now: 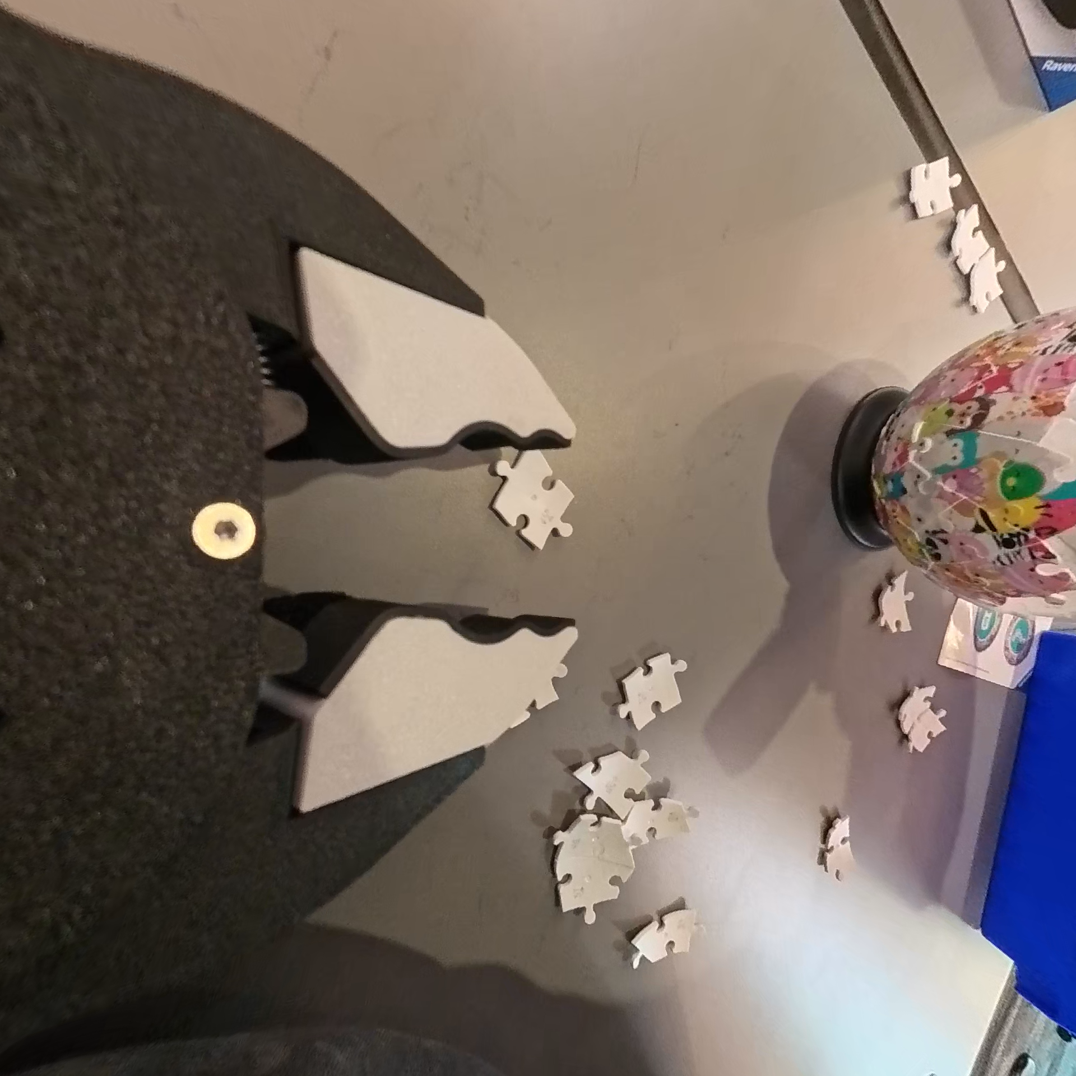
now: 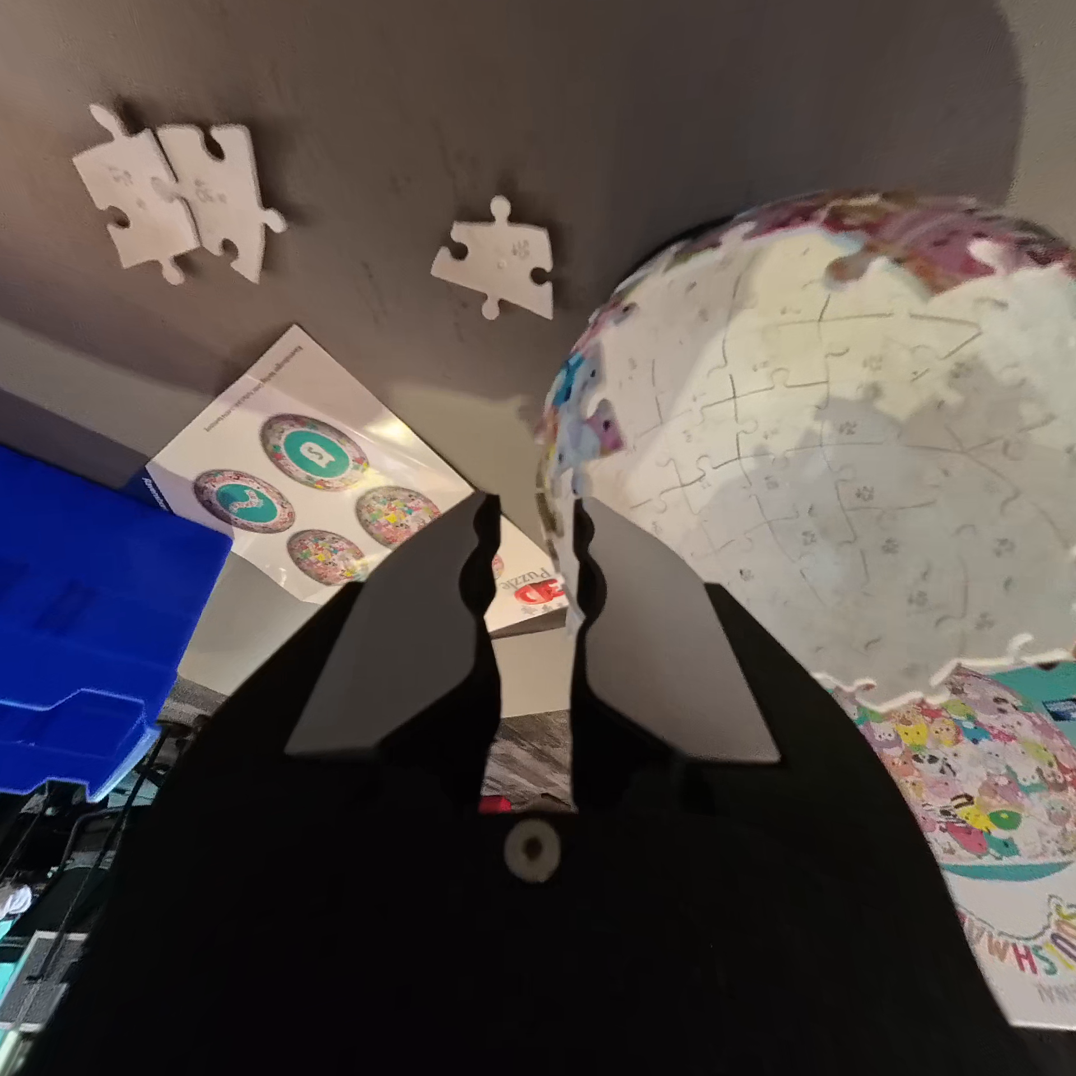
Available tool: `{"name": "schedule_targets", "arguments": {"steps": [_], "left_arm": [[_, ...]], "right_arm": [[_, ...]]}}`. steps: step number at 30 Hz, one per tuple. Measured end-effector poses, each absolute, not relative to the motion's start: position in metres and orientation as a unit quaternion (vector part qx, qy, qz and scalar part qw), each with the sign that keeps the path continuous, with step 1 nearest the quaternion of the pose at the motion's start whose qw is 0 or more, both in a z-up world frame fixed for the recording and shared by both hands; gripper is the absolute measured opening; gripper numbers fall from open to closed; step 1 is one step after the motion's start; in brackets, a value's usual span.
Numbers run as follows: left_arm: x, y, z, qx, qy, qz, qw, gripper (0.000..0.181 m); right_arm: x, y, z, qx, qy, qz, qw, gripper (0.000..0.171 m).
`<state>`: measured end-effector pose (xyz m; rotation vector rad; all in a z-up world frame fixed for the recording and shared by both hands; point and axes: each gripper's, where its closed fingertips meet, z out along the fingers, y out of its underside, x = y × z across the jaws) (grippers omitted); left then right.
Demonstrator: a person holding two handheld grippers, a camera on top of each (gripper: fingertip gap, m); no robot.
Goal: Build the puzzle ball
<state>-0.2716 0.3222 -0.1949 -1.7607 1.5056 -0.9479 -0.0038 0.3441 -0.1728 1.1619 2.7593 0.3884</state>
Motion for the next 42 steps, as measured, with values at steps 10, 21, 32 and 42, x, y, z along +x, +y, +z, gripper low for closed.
{"name": "schedule_targets", "arguments": {"steps": [10,21,32,42], "left_arm": [[-0.271,0.322,-0.196,-0.667,0.574,-0.355,0.315,0.054],[-0.271,0.322,-0.196,-0.667,0.574,-0.356,0.315,0.054],[-0.271,0.321,-0.196,-0.667,0.575,-0.355,0.315,0.054],[-0.271,0.321,-0.197,-0.666,0.577,-0.352,0.315,0.054]], "right_arm": [[-0.014,0.333,-0.179,0.382,0.916,0.105,0.068,0.018],[-0.014,0.331,-0.182,0.366,0.923,0.09,0.078,0.007],[-0.013,0.334,-0.164,0.408,0.905,0.102,0.069,0.017],[-0.01,0.327,-0.183,0.419,0.898,0.08,0.109,0.018]]}}
